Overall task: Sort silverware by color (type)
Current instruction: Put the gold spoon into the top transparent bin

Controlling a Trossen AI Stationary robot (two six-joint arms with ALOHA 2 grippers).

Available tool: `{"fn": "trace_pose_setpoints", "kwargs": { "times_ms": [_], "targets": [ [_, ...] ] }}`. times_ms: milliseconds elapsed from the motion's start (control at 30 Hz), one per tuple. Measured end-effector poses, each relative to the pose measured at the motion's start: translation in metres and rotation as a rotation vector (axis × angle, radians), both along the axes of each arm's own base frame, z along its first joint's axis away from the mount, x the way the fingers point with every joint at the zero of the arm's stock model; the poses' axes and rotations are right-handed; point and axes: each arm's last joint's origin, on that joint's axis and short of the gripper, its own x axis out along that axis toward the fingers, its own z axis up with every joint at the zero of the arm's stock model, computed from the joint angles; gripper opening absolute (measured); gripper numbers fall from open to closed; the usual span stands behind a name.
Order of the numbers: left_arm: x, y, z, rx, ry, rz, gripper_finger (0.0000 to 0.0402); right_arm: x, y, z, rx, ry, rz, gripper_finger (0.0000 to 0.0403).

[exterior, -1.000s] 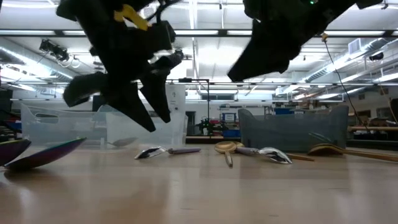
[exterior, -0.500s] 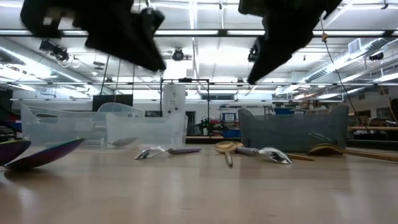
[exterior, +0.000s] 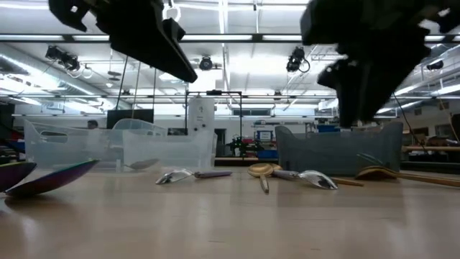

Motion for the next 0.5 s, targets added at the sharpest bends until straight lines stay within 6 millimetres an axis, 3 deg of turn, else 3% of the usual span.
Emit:
{"fn": "trace_pose_setpoints", "kwargs": {
  "times_ms": [267, 500],
  "targets": [
    [0.006, 0.006, 0.004, -0.014, -0.047, 0.022, 0.0066, -0.028, -0.012, -0.029, -0.038, 0.223, -0.182, 0.0195],
    [0.01, 0.011, 0.005, -0.009, -0.067, 0.028, 0.0066, -0.045, -0.018, -0.051, -0.047, 0.29, -0.265, 0.0176]
  ]
}}
